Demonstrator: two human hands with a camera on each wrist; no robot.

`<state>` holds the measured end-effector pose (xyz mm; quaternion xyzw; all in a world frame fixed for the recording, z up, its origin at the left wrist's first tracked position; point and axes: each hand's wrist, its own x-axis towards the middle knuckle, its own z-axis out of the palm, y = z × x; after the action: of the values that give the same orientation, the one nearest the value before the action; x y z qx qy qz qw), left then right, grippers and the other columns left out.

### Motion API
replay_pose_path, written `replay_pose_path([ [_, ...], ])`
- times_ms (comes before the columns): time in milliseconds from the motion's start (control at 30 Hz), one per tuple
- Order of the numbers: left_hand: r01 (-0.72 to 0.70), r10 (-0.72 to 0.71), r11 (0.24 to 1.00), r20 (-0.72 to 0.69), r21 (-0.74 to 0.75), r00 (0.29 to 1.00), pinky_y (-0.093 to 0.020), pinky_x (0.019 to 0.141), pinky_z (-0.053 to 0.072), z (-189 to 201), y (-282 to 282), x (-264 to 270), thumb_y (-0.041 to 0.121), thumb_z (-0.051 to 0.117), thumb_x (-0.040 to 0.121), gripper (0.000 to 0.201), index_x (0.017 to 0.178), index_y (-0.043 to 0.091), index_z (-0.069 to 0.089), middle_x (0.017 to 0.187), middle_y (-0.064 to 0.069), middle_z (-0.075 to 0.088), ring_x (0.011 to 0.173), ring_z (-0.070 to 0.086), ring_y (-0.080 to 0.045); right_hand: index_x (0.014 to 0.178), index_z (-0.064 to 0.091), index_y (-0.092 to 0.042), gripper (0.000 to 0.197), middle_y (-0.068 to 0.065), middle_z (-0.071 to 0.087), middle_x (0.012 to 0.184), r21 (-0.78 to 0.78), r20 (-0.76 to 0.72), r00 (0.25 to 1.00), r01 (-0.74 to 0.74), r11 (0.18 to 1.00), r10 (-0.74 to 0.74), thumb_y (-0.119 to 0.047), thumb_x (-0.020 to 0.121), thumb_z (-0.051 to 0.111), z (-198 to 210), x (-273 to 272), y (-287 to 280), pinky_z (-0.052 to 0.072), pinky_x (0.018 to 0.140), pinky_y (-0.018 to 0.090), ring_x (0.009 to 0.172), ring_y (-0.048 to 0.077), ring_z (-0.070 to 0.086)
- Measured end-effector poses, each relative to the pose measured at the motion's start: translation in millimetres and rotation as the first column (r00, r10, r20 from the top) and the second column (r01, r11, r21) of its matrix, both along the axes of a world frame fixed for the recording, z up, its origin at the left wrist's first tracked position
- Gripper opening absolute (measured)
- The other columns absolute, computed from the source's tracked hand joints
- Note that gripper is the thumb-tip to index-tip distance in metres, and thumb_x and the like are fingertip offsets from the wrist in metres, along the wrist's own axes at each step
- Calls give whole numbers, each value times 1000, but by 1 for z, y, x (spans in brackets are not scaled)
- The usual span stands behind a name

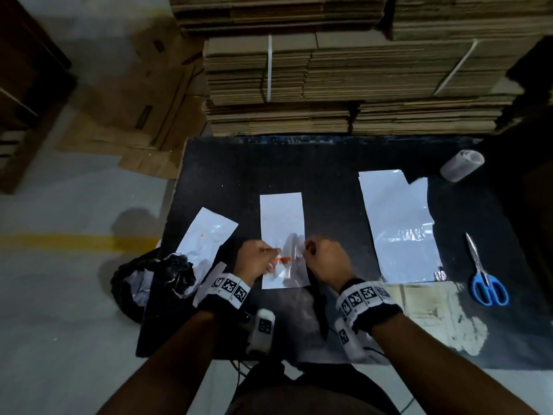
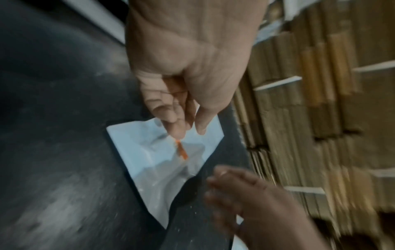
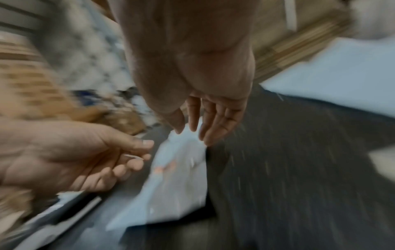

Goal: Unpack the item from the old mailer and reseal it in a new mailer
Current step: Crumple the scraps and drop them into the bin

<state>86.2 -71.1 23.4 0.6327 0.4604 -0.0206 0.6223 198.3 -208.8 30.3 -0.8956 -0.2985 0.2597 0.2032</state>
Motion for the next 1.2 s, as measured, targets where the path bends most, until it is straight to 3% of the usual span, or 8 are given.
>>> replay_pose_path([
  [200,188,-214,712,-46,676,976,-25,66,47,30,-15,-20,12,67,80,8,74,17,64,71,2,67,65,60,-11,115,62,-19,29,4,59,113,175,154,975,-189,966,163,-29,88,58,33,-5,-13,51,76,34,95,24,61],
  [500,149,-45,474,-146,868,988,-43,79,46,17,-2,-130,13,58,83,7,81,7,61,90,-11,58,88,53,-30,120,59,-20,34,3,56,120,198,44,912,-409,891,409,-28,87,60,30,-72,16,47,87,32,109,23,56],
  [633,137,66,447,-186,884,980,-42,83,44,16,39,-161,8,68,79,11,90,6,65,102,-17,57,94,53,-36,124,55,-18,41,6,53,122,136,7,873,-485,864,488,-30,85,62,18,-101,59,45,91,36,112,26,54],
  [800,238,-60,424,-235,874,970,-41,80,41,16,94,-180,23,56,79,30,104,8,64,108,-17,54,95,50,-36,135,45,-19,58,12,46,128,58,-52,872,-484,873,487,-26,80,65,3,-132,118,45,93,39,113,34,52],
  [900,502,-209,539,-469,676,858,-46,89,44,14,127,-171,34,51,78,51,125,16,59,134,-15,46,116,41,-38,142,33,-29,76,14,26,143,-49,-57,847,-531,846,528,-29,76,70,-13,-144,149,44,99,46,120,41,41],
  [1000,725,-446,516,-580,456,682,-44,102,38,-4,144,-166,38,49,86,54,138,23,48,151,-8,31,130,30,-36,141,37,-31,60,12,10,153,-135,-48,826,-562,816,561,-26,87,61,-25,-151,166,37,107,49,130,40,23],
  [1067,780,-540,473,-564,411,625,-41,105,36,-19,147,-171,49,40,81,66,139,19,47,150,-14,32,127,33,-39,135,48,-28,43,11,19,151,-157,-11,832,-550,821,555,-20,93,52,-30,-153,171,36,107,45,131,36,25],
  [1200,717,-604,424,-416,554,679,-40,92,46,-32,141,-178,55,37,71,71,118,9,65,127,-24,54,106,48,-40,113,63,-17,24,9,51,124,-175,46,880,-459,871,473,-19,91,54,-36,-154,174,42,96,32,115,28,50],
])
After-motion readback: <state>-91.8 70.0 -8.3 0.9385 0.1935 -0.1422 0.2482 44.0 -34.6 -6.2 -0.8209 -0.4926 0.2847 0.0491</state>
